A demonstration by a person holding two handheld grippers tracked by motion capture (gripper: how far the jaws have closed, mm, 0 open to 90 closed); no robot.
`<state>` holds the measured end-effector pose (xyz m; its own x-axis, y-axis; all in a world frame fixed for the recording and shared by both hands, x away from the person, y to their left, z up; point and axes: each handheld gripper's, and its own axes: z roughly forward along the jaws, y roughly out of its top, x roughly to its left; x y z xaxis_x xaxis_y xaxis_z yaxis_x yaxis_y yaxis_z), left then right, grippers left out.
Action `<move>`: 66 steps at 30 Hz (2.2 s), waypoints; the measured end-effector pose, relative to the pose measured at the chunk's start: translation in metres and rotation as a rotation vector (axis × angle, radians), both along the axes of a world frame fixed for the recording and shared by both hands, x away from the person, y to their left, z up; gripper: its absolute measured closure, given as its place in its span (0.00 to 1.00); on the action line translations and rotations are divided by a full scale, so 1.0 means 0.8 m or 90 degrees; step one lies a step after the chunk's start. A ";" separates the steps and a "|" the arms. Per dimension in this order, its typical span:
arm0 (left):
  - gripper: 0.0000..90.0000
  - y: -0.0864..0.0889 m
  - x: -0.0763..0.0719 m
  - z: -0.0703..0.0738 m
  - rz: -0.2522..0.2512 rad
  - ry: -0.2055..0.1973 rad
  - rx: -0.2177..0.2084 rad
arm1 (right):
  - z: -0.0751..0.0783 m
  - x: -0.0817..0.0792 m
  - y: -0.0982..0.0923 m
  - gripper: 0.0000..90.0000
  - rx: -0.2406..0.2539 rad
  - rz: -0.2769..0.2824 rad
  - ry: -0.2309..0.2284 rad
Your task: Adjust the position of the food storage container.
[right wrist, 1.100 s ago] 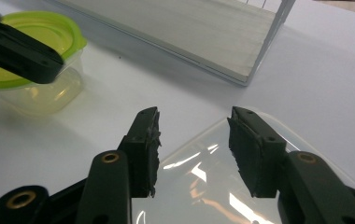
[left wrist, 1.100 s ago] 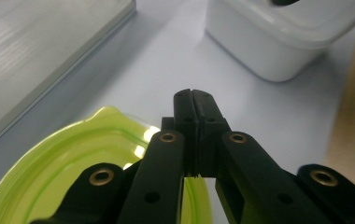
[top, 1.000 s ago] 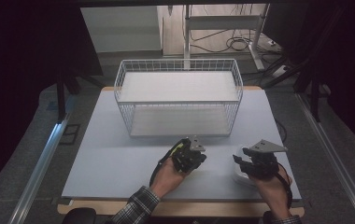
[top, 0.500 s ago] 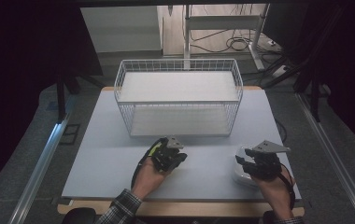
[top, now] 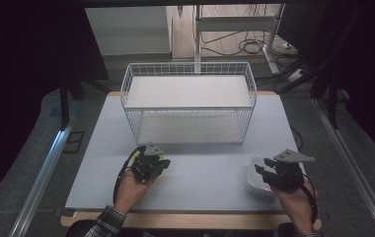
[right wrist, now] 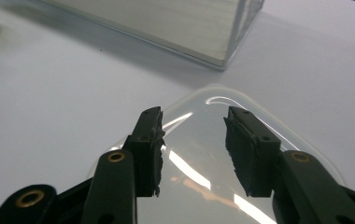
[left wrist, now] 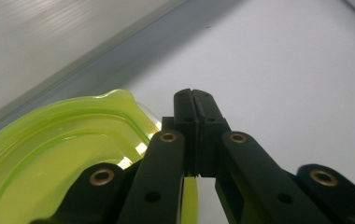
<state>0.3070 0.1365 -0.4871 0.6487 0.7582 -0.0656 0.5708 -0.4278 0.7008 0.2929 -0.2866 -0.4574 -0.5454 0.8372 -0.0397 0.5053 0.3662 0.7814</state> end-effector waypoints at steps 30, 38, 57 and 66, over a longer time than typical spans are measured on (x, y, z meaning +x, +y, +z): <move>0.94 -0.018 -0.029 -0.023 -0.033 0.002 -0.069 | -0.029 0.008 -0.049 0.99 0.032 -0.094 0.108; 0.94 -0.023 -0.033 -0.025 -0.045 0.006 -0.063 | -0.040 0.021 0.025 0.97 0.040 0.005 0.147; 0.95 -0.058 0.011 -0.009 -0.042 -0.014 -0.056 | -0.038 -0.059 0.059 0.96 0.077 0.113 0.174; 0.95 -0.083 0.048 -0.006 -0.035 -0.005 -0.054 | -0.044 -0.027 0.075 0.96 0.090 0.106 0.188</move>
